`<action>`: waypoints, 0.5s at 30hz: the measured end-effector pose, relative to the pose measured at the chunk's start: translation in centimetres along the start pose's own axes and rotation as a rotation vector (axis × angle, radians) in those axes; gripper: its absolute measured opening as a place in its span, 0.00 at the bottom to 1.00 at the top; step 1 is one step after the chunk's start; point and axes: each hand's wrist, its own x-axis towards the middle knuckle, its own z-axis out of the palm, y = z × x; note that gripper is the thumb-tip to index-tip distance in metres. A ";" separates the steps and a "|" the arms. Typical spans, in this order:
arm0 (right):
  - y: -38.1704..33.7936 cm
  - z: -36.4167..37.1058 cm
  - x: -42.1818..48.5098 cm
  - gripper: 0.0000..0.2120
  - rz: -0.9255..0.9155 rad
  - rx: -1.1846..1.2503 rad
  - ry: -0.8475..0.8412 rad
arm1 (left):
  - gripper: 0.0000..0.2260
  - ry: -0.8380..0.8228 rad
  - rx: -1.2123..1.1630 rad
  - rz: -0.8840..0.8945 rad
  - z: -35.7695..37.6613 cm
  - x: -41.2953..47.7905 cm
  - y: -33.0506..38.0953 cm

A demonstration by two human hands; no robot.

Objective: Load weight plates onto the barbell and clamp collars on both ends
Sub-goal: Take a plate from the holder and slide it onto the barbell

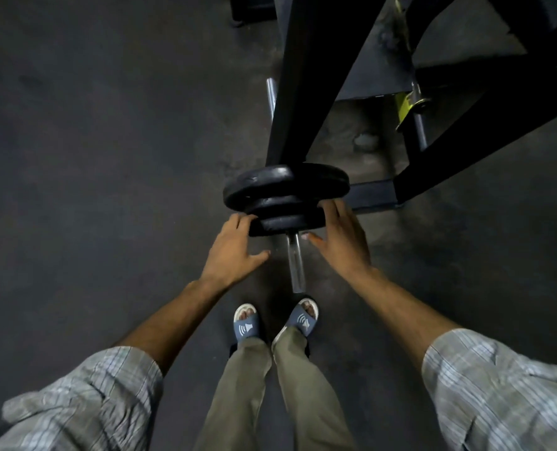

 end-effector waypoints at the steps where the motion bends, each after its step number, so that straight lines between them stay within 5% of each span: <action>1: 0.1 0.0 0.4 0.28 -0.014 -0.012 0.002 | 0.33 -0.008 0.060 0.016 -0.1 0.5 -0.1; 6: 1.4 -0.3 -0.7 0.23 -0.170 -0.082 -0.110 | 0.24 -0.049 0.166 0.053 0.5 0.8 -0.2; 11: 2.0 0.5 -4.7 0.27 -0.087 0.020 -0.279 | 0.21 -0.192 0.137 0.017 2.2 -1.9 0.6; 15: 2.4 0.7 -7.6 0.19 -0.121 -0.021 -0.347 | 0.22 -0.235 0.228 0.056 4.0 -5.0 0.4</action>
